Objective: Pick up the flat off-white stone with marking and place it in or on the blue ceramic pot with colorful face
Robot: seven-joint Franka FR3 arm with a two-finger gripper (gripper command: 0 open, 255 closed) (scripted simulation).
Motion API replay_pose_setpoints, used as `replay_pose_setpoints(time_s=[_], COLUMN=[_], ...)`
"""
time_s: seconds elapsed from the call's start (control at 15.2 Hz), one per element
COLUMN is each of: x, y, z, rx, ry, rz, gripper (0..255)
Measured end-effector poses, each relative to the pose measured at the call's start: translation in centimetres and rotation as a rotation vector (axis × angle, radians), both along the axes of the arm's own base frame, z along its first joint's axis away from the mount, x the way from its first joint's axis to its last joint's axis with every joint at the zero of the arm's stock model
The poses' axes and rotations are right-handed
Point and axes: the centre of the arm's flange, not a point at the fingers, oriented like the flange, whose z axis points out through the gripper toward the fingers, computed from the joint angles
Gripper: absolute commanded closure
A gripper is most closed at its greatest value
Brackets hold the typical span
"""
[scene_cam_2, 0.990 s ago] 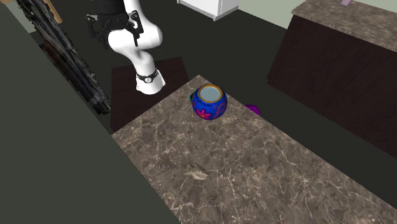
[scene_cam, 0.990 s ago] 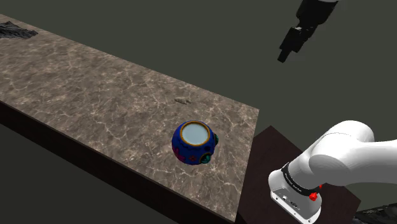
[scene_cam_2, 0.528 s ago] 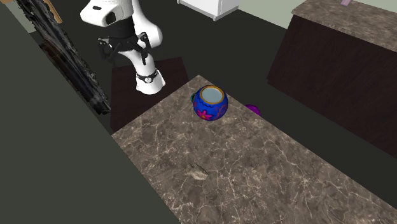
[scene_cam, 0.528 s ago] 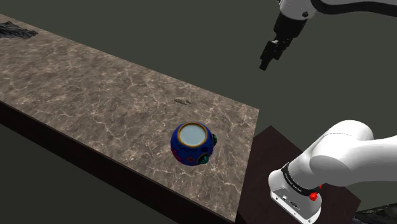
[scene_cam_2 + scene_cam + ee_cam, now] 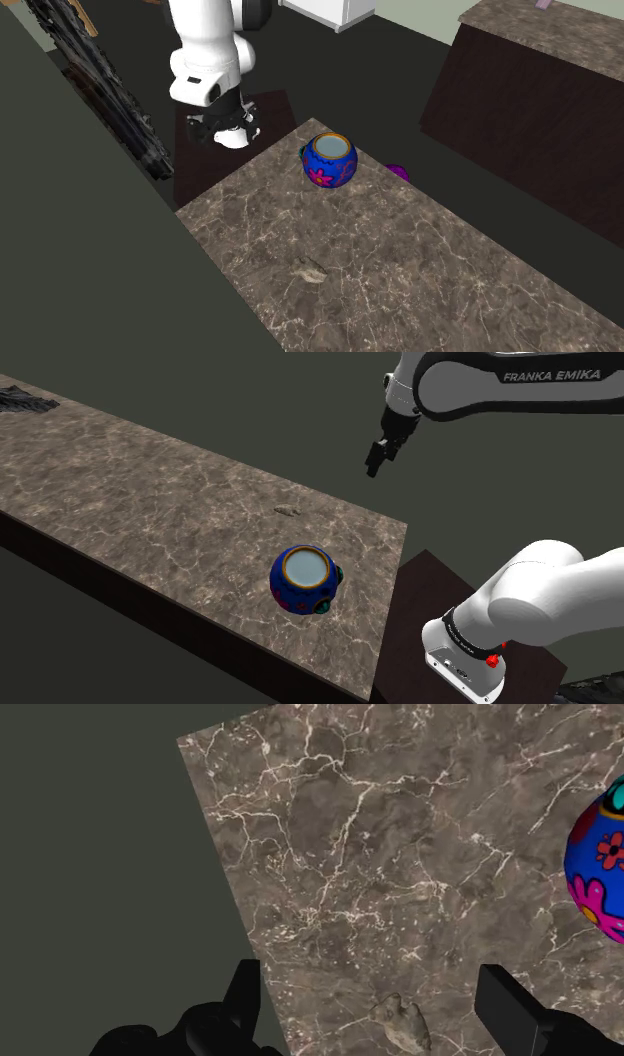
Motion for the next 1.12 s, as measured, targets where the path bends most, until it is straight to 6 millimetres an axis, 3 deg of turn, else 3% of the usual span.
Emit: replay_pose_setpoints(time_s=[1.12], x=[13.1], y=[7.5], z=[-15.6], rx=[-0.011], ry=[-0.049], rz=[0.175], gripper=[0])
